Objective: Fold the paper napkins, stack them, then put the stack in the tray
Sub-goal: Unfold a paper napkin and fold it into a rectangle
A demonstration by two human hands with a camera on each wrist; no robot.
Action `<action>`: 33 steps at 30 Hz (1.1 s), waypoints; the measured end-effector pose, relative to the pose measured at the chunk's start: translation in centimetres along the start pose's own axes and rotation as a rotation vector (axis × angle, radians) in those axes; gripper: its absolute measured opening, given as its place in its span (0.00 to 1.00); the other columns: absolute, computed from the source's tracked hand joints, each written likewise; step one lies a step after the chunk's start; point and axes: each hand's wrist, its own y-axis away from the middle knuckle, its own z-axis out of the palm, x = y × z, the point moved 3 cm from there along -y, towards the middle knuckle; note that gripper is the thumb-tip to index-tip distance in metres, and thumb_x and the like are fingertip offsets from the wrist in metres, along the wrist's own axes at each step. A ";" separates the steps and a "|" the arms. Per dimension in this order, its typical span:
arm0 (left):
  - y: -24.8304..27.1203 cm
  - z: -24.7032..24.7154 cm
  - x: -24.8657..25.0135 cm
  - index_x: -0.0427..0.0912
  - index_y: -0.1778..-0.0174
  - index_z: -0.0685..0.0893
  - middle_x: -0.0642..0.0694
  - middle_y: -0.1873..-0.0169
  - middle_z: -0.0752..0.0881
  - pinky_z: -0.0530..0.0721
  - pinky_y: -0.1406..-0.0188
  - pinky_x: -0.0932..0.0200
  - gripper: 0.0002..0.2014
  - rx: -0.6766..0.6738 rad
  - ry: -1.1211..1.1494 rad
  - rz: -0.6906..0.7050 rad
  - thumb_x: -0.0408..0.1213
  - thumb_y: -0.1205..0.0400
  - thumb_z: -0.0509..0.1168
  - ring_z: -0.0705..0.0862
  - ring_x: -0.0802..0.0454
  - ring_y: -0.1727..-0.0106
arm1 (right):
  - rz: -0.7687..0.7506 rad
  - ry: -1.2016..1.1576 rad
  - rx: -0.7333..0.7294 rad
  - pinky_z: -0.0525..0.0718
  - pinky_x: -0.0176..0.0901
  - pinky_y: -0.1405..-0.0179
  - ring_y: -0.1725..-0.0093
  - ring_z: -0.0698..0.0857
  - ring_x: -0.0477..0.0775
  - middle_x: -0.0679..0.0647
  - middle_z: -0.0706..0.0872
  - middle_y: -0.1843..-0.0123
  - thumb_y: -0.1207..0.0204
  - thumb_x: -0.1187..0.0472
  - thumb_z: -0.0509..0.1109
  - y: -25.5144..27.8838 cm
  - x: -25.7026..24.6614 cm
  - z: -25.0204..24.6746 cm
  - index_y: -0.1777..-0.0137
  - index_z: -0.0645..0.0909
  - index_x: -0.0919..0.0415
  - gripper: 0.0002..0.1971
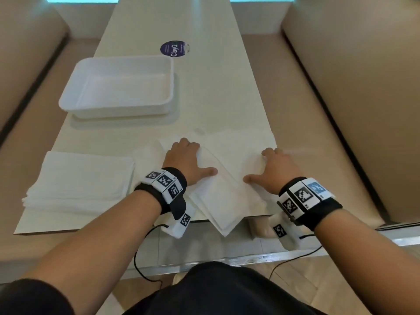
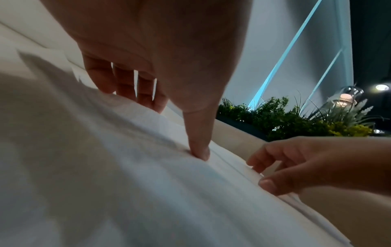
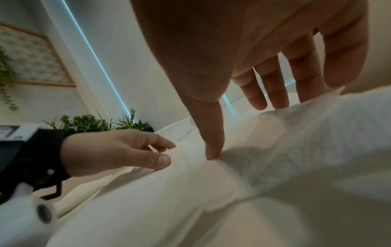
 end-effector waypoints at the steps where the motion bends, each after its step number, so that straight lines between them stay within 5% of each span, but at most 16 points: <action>1: 0.2 0.0 -0.1 0.46 0.25 0.70 0.45 0.33 0.73 0.72 0.31 0.49 0.44 0.006 0.008 -0.016 0.69 0.32 0.70 0.71 0.44 0.31 | -0.003 -0.027 -0.004 0.78 0.53 0.37 0.32 0.75 0.58 0.54 0.74 0.30 0.36 0.37 0.77 -0.3 0.0 -0.2 0.24 0.66 0.55 0.44; 13: 2.0 -0.6 -1.6 0.50 0.48 0.78 0.51 0.48 0.80 0.75 0.40 0.50 0.24 0.085 0.215 -0.134 0.60 0.31 0.75 0.75 0.48 0.41 | -0.196 -0.090 0.027 0.77 0.44 0.51 0.42 0.82 0.55 0.49 0.84 0.40 0.27 0.54 0.74 -3.0 -1.4 -2.2 0.36 0.78 0.49 0.19; 17: 2.0 -0.8 -2.1 0.48 0.43 0.76 0.53 0.53 0.81 0.79 0.44 0.51 0.24 0.116 0.442 -0.160 0.57 0.27 0.73 0.80 0.51 0.48 | -0.232 -0.097 0.083 0.74 0.43 0.62 0.54 0.82 0.59 0.53 0.83 0.58 0.22 0.53 0.66 -3.3 -1.9 -3.4 0.46 0.81 0.54 0.08; 20: 1.8 -0.8 -2.4 0.48 0.35 0.73 0.52 0.54 0.80 0.78 0.51 0.55 0.27 0.110 0.543 -0.193 0.56 0.24 0.71 0.81 0.52 0.52 | -0.308 -0.098 0.143 0.76 0.45 0.58 0.51 0.83 0.59 0.52 0.84 0.55 0.17 0.50 0.61 -3.4 -1.8 -4.2 0.46 0.84 0.54 0.12; 23: 1.5 -0.8 -2.5 0.47 0.29 0.72 0.51 0.51 0.79 0.78 0.50 0.56 0.29 0.097 0.523 -0.194 0.57 0.22 0.68 0.81 0.52 0.51 | -0.430 -0.183 0.223 0.76 0.44 0.47 0.42 0.81 0.53 0.49 0.83 0.42 0.17 0.51 0.63 -3.4 -1.9 -4.9 0.36 0.84 0.49 0.15; 29: 0.7 -1.3 -2.7 0.49 0.25 0.71 0.49 0.41 0.75 0.77 0.36 0.51 0.34 0.148 0.473 -0.130 0.60 0.25 0.69 0.76 0.49 0.38 | -0.597 -0.223 0.286 0.74 0.41 0.51 0.49 0.77 0.51 0.49 0.79 0.47 0.18 0.54 0.65 -2.8 -2.8 -5.3 0.33 0.82 0.45 0.15; 33: -0.3 -1.8 -3.3 0.55 0.27 0.72 0.52 0.30 0.74 0.69 0.27 0.53 0.29 0.133 0.575 -0.076 0.51 0.24 0.72 0.68 0.49 0.27 | -0.680 -0.313 0.201 0.77 0.39 0.48 0.50 0.80 0.45 0.45 0.82 0.49 0.19 0.55 0.66 -1.9 -3.6 -5.2 0.38 0.85 0.44 0.12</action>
